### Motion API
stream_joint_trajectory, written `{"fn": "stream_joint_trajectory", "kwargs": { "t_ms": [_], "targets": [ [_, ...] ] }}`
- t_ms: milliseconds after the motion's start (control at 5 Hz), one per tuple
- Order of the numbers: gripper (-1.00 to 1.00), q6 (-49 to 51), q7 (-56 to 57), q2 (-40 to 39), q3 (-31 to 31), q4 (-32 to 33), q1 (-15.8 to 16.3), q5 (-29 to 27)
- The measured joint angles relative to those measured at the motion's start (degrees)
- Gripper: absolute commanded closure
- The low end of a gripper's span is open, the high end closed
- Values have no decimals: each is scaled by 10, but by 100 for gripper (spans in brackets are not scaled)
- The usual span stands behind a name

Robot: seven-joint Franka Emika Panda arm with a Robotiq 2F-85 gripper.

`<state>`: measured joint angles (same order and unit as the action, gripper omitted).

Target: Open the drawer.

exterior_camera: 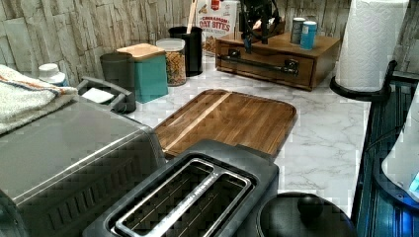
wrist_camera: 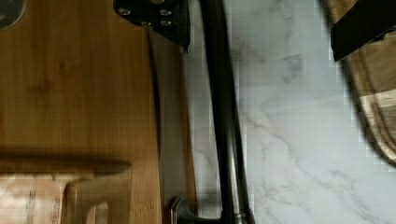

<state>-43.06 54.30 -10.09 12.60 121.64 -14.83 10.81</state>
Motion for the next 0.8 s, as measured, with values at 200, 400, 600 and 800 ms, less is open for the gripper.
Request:
{"fn": "stream_joint_trajectory", "kwargs": {
  "t_ms": [200,400,600,800],
  "targets": [
    [-100,-60,-22,0,4,22,16,69],
    [-100,-80,-39,-4,-5,25,21,79],
    [-100,-80,-40,-13,-7,21,24,79],
    [-100,-79,-55,-27,1,19,28,79]
  ]
}}
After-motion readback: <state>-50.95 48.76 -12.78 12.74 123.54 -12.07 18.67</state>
